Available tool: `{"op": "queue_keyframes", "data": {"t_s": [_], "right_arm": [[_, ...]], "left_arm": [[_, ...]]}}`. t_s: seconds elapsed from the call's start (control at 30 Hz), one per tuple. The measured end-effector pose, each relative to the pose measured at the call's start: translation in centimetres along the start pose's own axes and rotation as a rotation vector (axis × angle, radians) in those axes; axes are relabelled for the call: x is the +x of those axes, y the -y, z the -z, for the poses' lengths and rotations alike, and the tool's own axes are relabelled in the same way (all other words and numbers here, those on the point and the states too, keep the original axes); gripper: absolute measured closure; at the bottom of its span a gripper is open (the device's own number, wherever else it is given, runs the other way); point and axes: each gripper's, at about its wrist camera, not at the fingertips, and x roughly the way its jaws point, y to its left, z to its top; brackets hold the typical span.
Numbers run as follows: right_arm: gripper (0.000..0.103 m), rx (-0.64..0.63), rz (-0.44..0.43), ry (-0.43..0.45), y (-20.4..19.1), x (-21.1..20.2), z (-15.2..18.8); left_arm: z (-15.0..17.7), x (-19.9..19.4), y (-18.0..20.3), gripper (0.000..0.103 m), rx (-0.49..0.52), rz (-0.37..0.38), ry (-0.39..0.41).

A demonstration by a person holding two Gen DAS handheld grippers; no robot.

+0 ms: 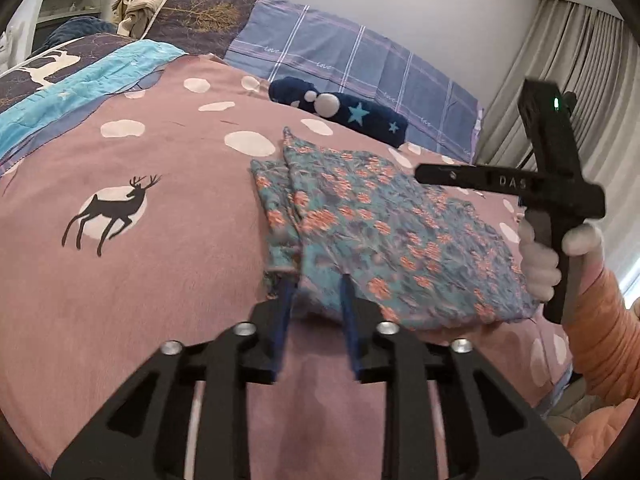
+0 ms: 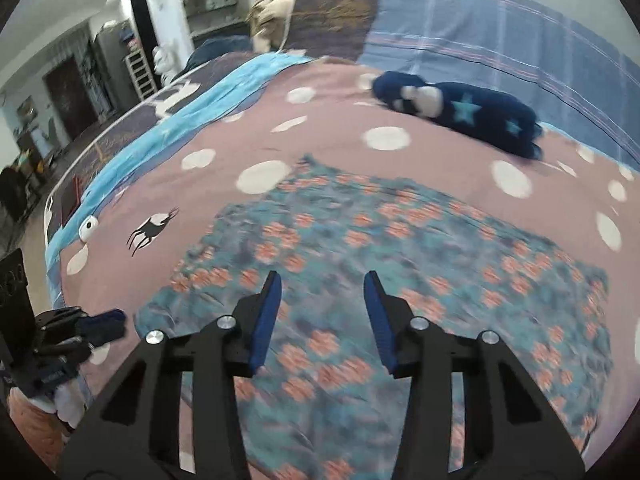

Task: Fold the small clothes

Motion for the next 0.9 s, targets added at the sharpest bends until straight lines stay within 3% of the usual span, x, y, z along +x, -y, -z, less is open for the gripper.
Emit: {"op": "queue_keyframes", "data": {"t_s": [0.27,0.4,0.57,0.6,0.63,0.67,0.7,0.8,0.9], "right_arm": [[0.058,-0.153,-0.067,-0.096,-5.7,5.7,-5.2],[0.058,-0.166,-0.122,-0.200,-7.9,10.2,-7.2],[0.050,-0.303,-0.075,-0.255,-11.8,13.9,-7.1],[0.051,-0.317,-0.063,-0.267,-12.1,14.5,-7.0],[0.066,-0.335,-0.018,-0.289,-12.5,15.6,-6.8],[0.100,-0.339,0.013,-0.302,-12.5,16.3,-6.7],[0.099,-0.332,0.035,-0.307,-12.4,16.8,-6.7],[0.102,-0.223,-0.033,-0.255,-11.2,16.5,-8.1],[0.103,-0.203,-0.071,-0.241,-10.7,17.4,-8.9]], "left_arm": [[-1.3,2.5,-3.4,0.074,-0.090,0.054,-0.037],[-1.3,4.2,-4.0,0.074,-0.118,0.093,-0.084],[-1.6,5.0,-4.4,0.075,-0.146,0.148,-0.099],[-1.6,5.0,-4.4,0.081,-0.151,0.154,-0.100],[-1.5,5.0,-4.4,0.095,-0.155,0.160,-0.106],[-1.4,4.8,-4.4,0.095,-0.157,0.150,-0.102],[-1.3,4.5,-4.2,0.096,-0.152,0.134,-0.094],[-0.3,3.8,-3.7,0.095,-0.115,0.091,-0.099],[-0.2,3.6,-3.6,0.094,-0.110,0.086,-0.093]]}}
